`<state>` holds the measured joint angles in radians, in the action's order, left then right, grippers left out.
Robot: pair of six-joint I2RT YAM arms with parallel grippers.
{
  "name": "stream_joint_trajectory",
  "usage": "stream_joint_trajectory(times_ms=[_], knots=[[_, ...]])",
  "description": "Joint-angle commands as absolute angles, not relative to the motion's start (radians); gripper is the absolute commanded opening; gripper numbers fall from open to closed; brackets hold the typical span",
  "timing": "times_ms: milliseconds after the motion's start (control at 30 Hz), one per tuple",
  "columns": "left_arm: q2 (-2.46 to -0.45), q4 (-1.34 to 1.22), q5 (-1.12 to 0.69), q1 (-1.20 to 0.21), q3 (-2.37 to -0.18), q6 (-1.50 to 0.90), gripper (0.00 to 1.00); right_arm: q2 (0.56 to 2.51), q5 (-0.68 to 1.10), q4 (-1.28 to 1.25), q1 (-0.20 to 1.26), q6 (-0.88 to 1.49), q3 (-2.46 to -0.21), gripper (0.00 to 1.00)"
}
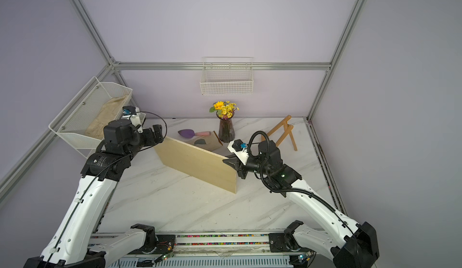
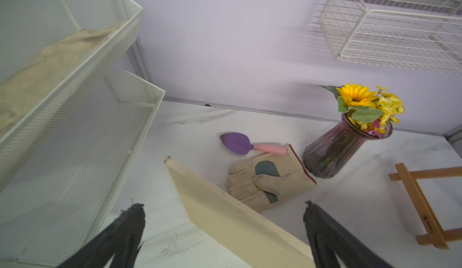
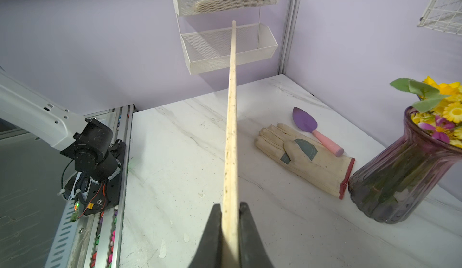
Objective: Assemble the easel
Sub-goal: Pick up the drawing board from the center of the board.
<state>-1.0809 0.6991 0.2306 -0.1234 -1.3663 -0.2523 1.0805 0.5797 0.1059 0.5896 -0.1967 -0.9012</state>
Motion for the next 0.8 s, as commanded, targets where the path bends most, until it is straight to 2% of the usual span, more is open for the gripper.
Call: stream_joint_trajectory(times_ms=[0, 233, 433, 767], knots=[[-1.091, 0.676, 0.164, -0.043, -1.333, -0.312, 1.0, 1.091, 0.576, 0.185, 0.605, -0.218, -0.918, 0.0], [-1.156, 0.606, 0.047, 0.031, -1.307, -0.336, 1.0, 1.082, 0.556, 0.202, 0.606, -0.231, -0.927, 0.0], [-1.223, 0.582, 0.026, 0.064, -1.311, -0.341, 1.0, 1.083, 0.54, 0.21, 0.607, -0.238, -0.932, 0.0], [-1.232, 0.521, -0.064, 0.071, -1.223, -0.349, 0.96, 1.089, 0.553, 0.223, 0.612, -0.248, -0.946, 0.0]])
